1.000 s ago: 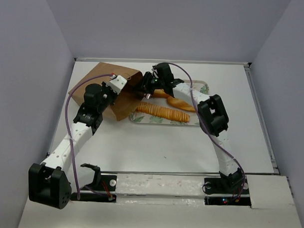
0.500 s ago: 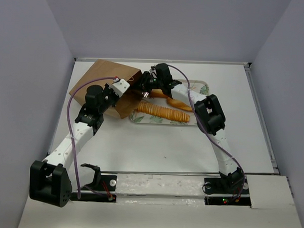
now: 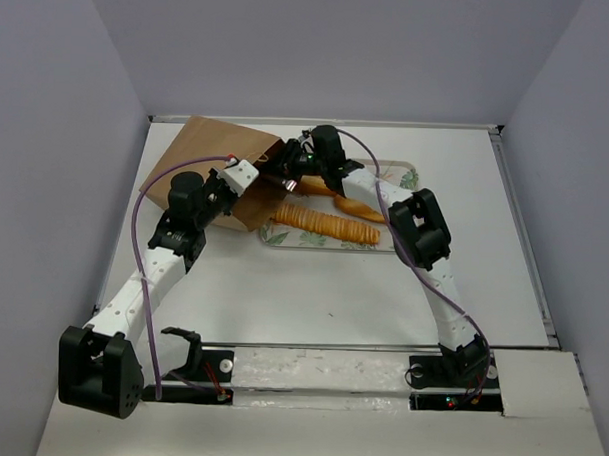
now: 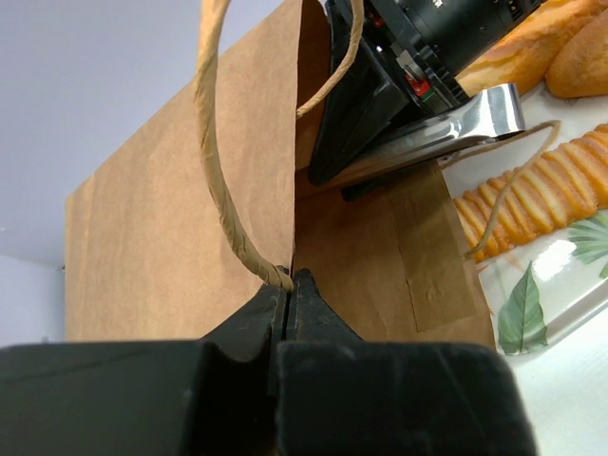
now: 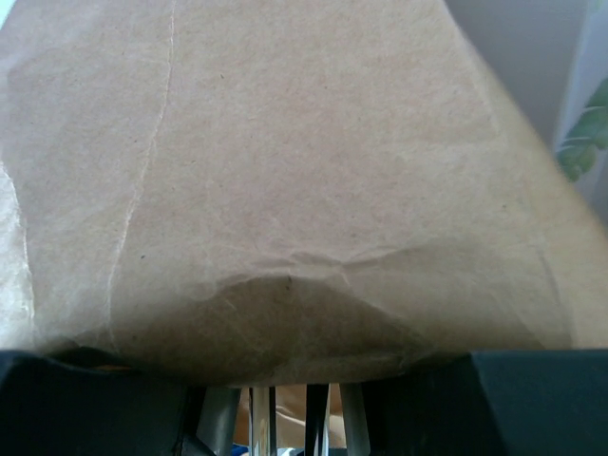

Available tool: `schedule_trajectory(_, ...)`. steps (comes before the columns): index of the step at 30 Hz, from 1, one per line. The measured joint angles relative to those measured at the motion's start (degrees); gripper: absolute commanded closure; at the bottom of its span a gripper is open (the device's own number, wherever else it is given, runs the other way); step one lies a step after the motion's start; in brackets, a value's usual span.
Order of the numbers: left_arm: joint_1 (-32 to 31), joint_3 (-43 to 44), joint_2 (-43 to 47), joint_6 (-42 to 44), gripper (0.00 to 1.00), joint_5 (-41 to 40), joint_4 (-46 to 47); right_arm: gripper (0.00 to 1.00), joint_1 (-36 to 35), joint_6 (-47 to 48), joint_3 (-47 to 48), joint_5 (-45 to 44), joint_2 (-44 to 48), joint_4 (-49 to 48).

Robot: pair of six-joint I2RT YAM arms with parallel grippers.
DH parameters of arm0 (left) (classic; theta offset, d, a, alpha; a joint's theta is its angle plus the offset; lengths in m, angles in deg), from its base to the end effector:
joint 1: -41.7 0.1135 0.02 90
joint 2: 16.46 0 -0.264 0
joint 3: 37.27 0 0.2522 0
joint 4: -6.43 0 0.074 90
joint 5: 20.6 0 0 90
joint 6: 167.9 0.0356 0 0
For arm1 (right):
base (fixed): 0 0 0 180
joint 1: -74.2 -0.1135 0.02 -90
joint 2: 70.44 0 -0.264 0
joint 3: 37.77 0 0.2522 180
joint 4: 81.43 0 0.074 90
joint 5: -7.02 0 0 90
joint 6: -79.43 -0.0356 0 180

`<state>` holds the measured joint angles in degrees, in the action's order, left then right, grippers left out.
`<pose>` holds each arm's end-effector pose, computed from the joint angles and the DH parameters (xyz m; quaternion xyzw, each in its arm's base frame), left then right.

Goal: Take the fake bread out of the paper bag

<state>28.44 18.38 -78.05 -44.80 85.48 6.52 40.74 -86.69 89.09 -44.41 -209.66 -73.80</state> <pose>0.2439 -0.0676 0.3086 0.3755 0.6387 0.0120 0.6715 0.4566 0.3284 0.1971 0.1047 0.7891 0.5984 0.0912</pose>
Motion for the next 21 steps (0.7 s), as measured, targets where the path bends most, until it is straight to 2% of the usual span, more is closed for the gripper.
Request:
schedule_trajectory(5, 0.5, 0.0, -0.1, -0.9, 1.00, 0.8, 0.5, 0.56, 0.0, -1.8, -0.4, 0.7, 0.0, -2.6)
schedule_trajectory(12, 3.1, 0.0, -0.8, -1.0, 1.00, 2.9, 1.0, 0.56, -0.1, -1.4, -7.8, 1.0, 2.1, -4.6)
schedule_trajectory(21, 7.0, 0.0, -0.8, -4.1, 1.00, 10.6, 0.5, 0.55, -0.7, -0.3, -16.4, 0.3, 6.7, -7.0)
